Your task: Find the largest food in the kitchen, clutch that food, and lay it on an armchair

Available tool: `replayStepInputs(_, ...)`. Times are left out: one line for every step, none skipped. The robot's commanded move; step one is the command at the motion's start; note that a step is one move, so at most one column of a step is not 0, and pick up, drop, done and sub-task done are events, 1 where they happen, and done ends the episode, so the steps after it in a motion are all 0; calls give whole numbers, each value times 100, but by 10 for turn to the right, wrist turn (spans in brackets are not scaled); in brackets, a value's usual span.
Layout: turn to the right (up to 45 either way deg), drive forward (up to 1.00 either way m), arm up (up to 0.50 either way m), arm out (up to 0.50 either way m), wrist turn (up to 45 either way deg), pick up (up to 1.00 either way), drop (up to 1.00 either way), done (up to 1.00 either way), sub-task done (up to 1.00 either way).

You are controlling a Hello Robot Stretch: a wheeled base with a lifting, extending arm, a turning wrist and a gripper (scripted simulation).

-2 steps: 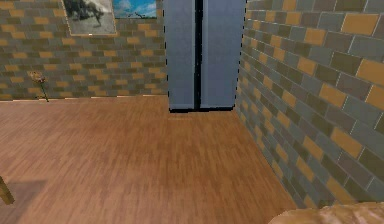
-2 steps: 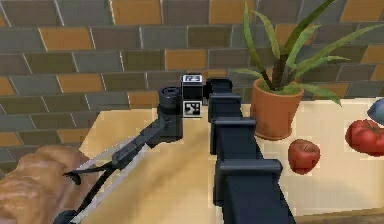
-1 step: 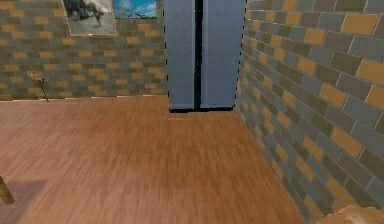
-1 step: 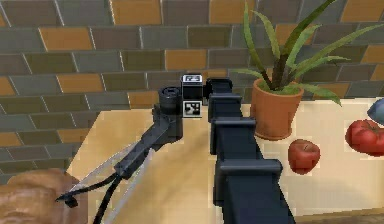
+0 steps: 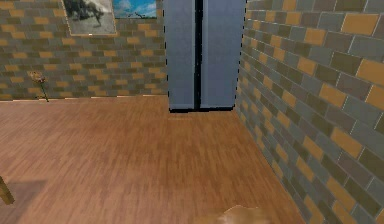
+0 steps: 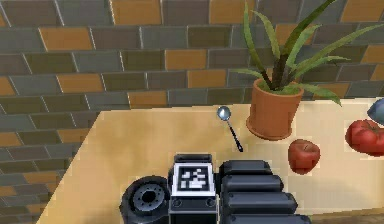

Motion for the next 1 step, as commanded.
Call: replayStepInputs(-450, 0, 0, 0, 0, 0, 0, 0, 0)
